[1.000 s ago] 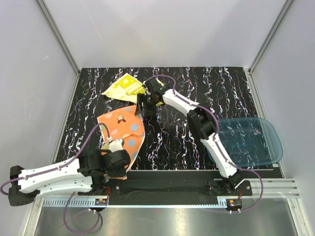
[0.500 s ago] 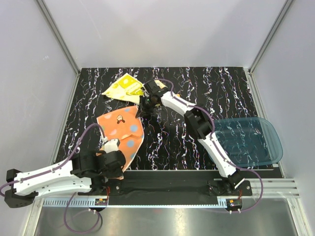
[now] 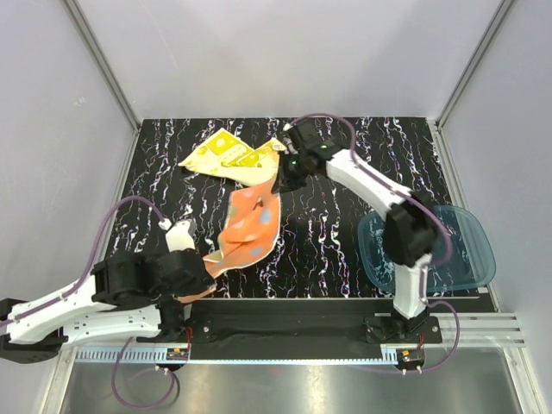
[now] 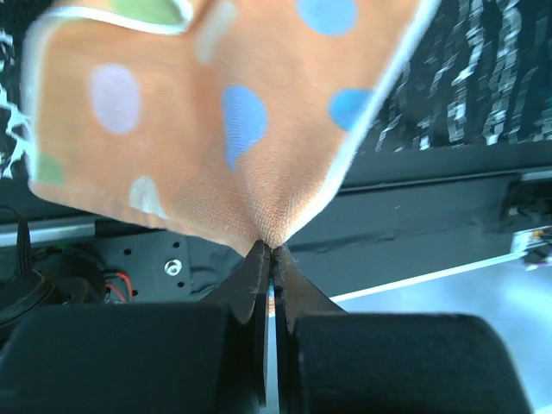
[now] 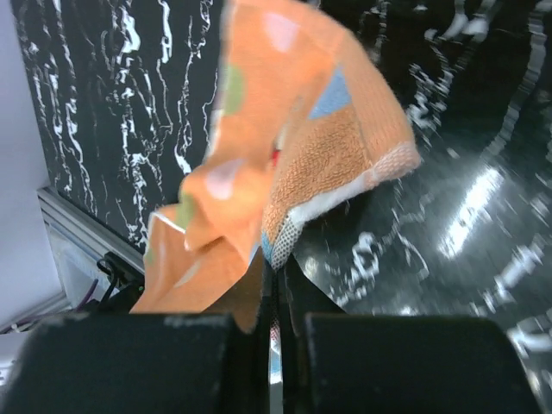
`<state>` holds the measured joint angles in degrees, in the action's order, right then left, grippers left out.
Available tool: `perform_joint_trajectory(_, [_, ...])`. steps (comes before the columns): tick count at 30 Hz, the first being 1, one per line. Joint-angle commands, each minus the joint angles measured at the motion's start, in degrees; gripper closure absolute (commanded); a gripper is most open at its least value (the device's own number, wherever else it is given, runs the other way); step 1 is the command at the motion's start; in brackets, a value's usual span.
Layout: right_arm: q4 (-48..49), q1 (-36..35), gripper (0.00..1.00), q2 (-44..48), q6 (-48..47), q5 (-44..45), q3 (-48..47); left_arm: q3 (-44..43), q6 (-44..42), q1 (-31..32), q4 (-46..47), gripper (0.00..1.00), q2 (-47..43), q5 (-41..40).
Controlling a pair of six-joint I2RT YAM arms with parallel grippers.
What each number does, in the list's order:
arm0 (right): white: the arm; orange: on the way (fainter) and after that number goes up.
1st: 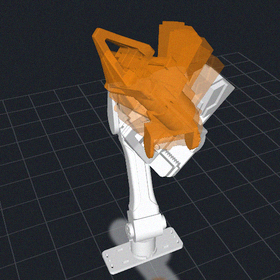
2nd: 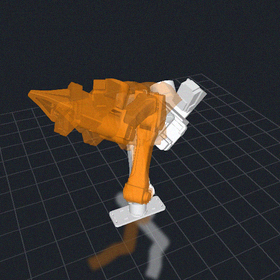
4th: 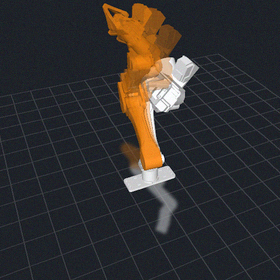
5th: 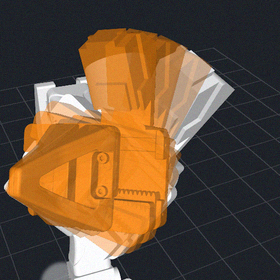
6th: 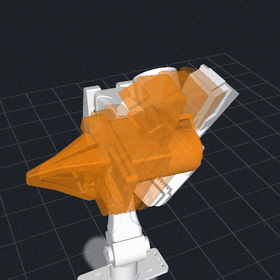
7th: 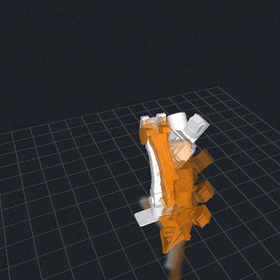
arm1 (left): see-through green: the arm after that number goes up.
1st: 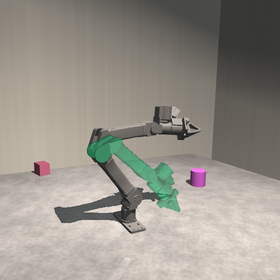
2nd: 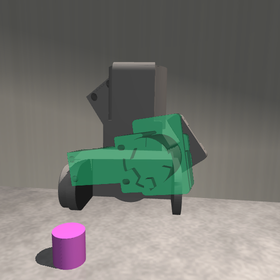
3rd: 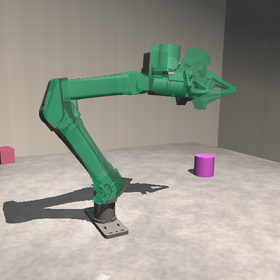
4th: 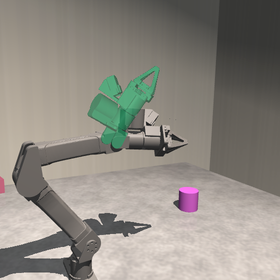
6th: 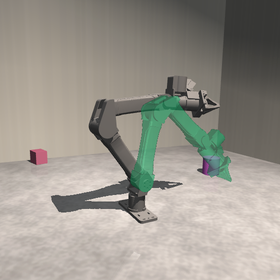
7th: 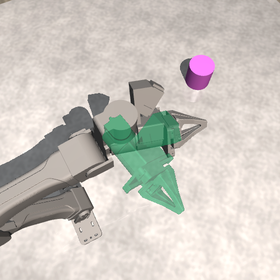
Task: Roll the towels
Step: Flatten the towel
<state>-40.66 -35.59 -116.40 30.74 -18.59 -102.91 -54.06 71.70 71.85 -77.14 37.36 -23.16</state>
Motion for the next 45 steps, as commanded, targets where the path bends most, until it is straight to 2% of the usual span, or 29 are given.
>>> perform_joint_trajectory(1, [-4.5,0.0,1.00,11.5,-0.8,7.8,7.5,-3.9,-0.9,0.2,-9.7,1.00,0.0,-4.9])
perform_joint_trajectory(8, [-10.6,0.0,1.00,31.6,6.0,20.1,23.2,-8.9,-2.5,0.2,-11.4,1.00,0.1,-7.2])
perform_joint_trajectory(12, [-13.2,0.0,1.00,44.6,11.4,22.7,29.4,-11.2,-4.0,0.3,-11.4,1.00,0.0,-8.2])
perform_joint_trajectory(15, [-15.1,0.0,1.00,50.5,13.5,24.0,31.6,-12.6,-4.7,0.3,-11.1,1.00,0.2,-9.3])
perform_joint_trajectory(19, [-16.7,0.0,1.00,51.5,13.3,26.1,30.2,-13.0,-3.9,0.2,-11.2,1.00,1.2,-13.0])
perform_joint_trajectory(23, [-16.4,0.1,1.00,45.8,11.4,27.1,27.5,-14.2,-5.4,-0.7,-9.5,1.00,6.2,-16.2])
perform_joint_trajectory(24, [-16.4,0.3,1.00,42.0,10.7,27.1,26.7,-14.4,-7.5,-1.4,-9.0,1.00,7.4,-16.7])
perform_joint_trajectory(27, [-16.0,1.9,1.00,33.9,8.6,27.0,24.3,-12.3,-17.8,-9.8,-2.1,1.00,11.8,-14.6])
perform_joint_trajectory(28, [-15.4,2.6,1.00,32.2,7.9,25.6,23.8,-11.2,-21.0,-13.1,0.7,1.00,12.5,-10.5])
perform_joint_trajectory(29, [-13.5,4.5,1.00,30.6,7.2,24.8,23.8,-9.7,-24.4,-20.3,6.9,1.00,13.1,-8.0])
perform_joint_trajectory(31, [-11.5,6.6,1.00,26.1,6.5,22.3,23.3,-6.3,-31.9,-27.5,14.7,1.00,13.5,-1.4])
perform_joint_trajectory(32, [-10.2,7.5,1.00,24.5,5.8,21.9,22.6,-5.7,-34.0,-34.2,16.7,1.00,14.0,0.3])
perform_joint_trajectory(34, [-9.6,9.9,1.00,19.2,4.9,21.2,19.5,-4.4,-38.8,-40.3,19.9,1.00,15.9,4.9])
perform_joint_trajectory(36, [-10.0,11.7,1.00,13.2,2.8,20.0,14.5,-4.2,-42.3,-50.3,25.6,1.00,23.1,9.7])
perform_joint_trajectory(37, [-10.0,12.1,1.00,11.0,2.7,19.7,12.5,-4.5,-43.2,-50.3,25.6,1.00,23.1,11.0])
perform_joint_trajectory(38, [-10.9,12.6,1.00,8.8,1.9,19.6,10.5,-4.9,-44.0,-53.4,28.3,1.00,27.5,12.1])
perform_joint_trajectory(40, [-12.1,13.6,1.00,2.3,1.2,19.0,3.8,-6.5,-45.6,-55.4,31.1,1.00,32.1,13.0])
perform_joint_trajectory(43, [-14.9,15.1,1.00,-6.3,0.2,17.3,-5.6,-12.2,-47.4,-59.1,32.8,1.00,44.3,14.0])
perform_joint_trajectory(45, [-17.9,16.1,1.00,-12.5,-0.1,16.7,-13.5,-17.5,-48.5,-61.5,33.1,1.00,49.2,14.6])
